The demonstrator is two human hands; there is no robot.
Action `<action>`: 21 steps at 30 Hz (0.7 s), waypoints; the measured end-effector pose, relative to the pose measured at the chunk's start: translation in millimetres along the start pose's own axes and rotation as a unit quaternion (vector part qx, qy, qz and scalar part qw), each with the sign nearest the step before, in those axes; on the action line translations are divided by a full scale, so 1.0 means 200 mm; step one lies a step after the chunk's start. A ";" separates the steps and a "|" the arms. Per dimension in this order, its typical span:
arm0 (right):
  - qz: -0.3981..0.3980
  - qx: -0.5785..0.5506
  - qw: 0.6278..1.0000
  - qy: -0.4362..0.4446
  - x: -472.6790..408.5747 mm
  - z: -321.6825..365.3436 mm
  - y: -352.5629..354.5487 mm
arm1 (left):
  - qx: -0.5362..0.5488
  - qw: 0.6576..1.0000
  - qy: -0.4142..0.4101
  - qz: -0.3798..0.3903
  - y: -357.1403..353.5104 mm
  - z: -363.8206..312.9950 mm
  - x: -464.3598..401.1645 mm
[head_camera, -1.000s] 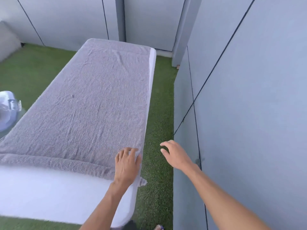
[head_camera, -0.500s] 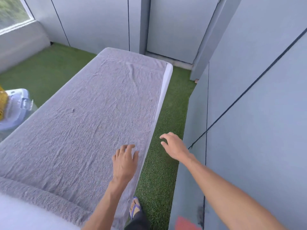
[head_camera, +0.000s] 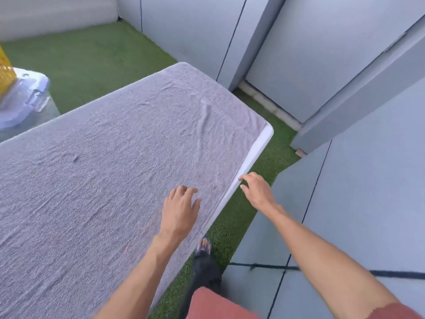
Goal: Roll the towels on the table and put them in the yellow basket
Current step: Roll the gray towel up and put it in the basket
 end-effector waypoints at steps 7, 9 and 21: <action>0.003 0.018 0.998 0.065 -0.78 -0.49 0.10 | 0.010 0.998 0.053 0.021 -0.38 -0.36 -0.59; 0.019 0.015 0.996 0.085 -0.93 -0.58 0.11 | 0.006 0.998 0.055 0.034 -0.47 -0.46 -0.73; -0.014 -0.011 0.951 0.308 -1.29 -0.80 0.05 | -0.077 0.994 0.067 0.040 -0.76 -0.64 -1.00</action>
Point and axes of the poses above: each hand's wrist, its own x-axis away from the middle knuckle, its own y-axis out of the back of the hand, z = x × y, the point moved 3 cm from there along -x, towards the middle knuckle, and after that the axes turned 3 degrees about -z, right-handed, at the moved point
